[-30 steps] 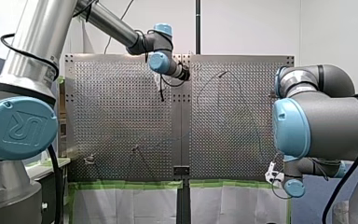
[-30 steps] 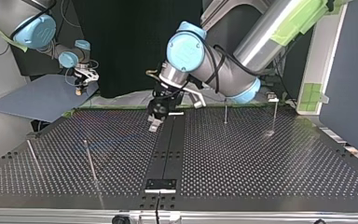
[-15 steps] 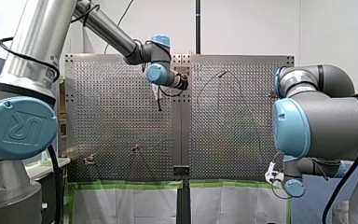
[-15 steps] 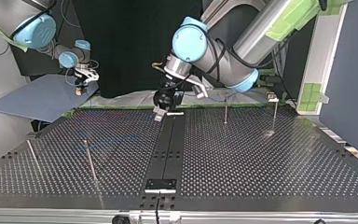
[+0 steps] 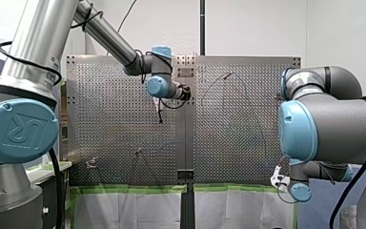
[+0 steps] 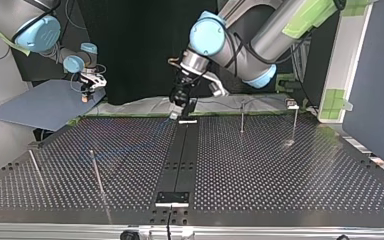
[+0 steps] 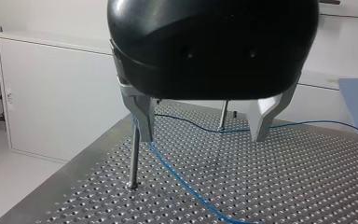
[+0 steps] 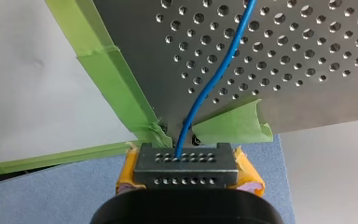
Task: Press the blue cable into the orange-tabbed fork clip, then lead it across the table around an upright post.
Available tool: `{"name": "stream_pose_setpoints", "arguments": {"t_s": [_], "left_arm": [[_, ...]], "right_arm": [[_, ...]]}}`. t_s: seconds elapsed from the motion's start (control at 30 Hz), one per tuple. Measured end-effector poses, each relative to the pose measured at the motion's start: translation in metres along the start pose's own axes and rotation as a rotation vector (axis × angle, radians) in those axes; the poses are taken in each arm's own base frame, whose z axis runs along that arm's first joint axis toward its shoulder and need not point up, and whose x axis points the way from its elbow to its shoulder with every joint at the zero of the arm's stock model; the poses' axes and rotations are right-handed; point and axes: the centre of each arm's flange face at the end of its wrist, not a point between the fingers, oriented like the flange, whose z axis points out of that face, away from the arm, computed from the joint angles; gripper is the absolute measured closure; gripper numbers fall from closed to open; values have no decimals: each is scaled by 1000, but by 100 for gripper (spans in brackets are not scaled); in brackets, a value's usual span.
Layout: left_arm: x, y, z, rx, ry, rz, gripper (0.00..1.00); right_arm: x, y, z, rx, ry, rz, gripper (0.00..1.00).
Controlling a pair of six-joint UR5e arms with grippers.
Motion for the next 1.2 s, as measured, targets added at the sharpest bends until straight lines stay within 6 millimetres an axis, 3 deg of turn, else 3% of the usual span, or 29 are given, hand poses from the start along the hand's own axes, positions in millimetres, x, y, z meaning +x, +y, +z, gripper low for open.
{"name": "stream_pose_setpoints", "arguments": {"t_s": [1.2], "left_arm": [[95,28,-78,9,2,1,2]], "right_arm": [[-1,-6,0,9,-2,-9,100]]}}
